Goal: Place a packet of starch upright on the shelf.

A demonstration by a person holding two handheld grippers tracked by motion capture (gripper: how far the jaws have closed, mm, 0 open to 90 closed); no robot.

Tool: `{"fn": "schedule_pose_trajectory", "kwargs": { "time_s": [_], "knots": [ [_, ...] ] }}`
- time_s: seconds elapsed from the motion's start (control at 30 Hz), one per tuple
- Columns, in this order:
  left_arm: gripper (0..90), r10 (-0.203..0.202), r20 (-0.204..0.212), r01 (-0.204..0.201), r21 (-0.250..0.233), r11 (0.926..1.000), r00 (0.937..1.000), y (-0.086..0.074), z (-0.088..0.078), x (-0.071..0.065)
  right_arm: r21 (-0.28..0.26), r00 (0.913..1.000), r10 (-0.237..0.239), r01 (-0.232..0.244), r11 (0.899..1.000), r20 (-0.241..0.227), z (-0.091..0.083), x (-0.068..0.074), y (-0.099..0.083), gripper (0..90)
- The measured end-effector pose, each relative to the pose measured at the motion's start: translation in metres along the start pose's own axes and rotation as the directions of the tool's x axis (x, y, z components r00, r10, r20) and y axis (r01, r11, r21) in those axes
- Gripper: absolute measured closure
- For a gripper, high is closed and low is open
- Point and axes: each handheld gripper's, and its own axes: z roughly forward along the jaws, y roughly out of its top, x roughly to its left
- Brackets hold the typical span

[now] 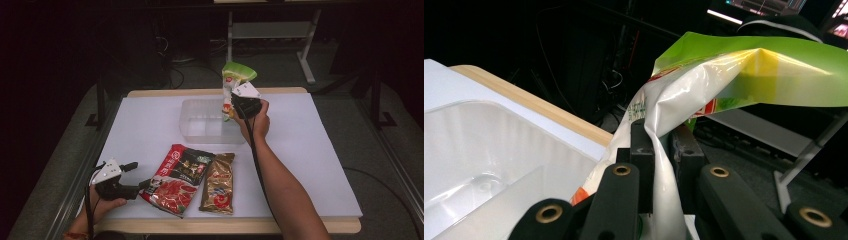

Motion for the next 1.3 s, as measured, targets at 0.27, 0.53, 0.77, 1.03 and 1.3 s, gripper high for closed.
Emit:
{"fn": "schedule_pose_trajectory", "kwargs": {
  "time_s": [0.27,0.53,0.77,1.03,1.3],
  "knots": [
    [19.7,0.001,0.001,-0.001,0.003,1.0,1.0,-0.001,0.0,0.0,-0.008,0.9993,-0.037,0.037,0.999,0.01,-0.004,0.007,-0.003,82.7],
    [19.6,0.004,0.002,-0.004,0.013,0.9999,1.0,0.0,0.001,-0.001,-0.016,0.9964,-0.076,0.077,0.997,0.036,-0.009,0.006,0.001,82.7],
    [19.6,0.009,0.005,-0.009,0.013,0.9999,1.0,0.0,0.001,-0.001,0.005,0.9936,-0.111,0.111,0.994,0.021,-0.004,0.013,-0.006,82.7],
    [19.6,0.008,0.009,-0.008,0.017,0.9998,0.9999,0.0,0.001,-0.001,0.018,0.9921,-0.125,0.125,0.992,0.0,0.0,0.024,-0.017,82.6],
    [19.6,0.009,0.009,-0.009,0.018,0.9998,0.9999,0.0,0.002,-0.001,0.0,0.9957,-0.083,0.083,0.997,-0.04,-0.006,0.026,-0.036,81.6]
  ]
}}
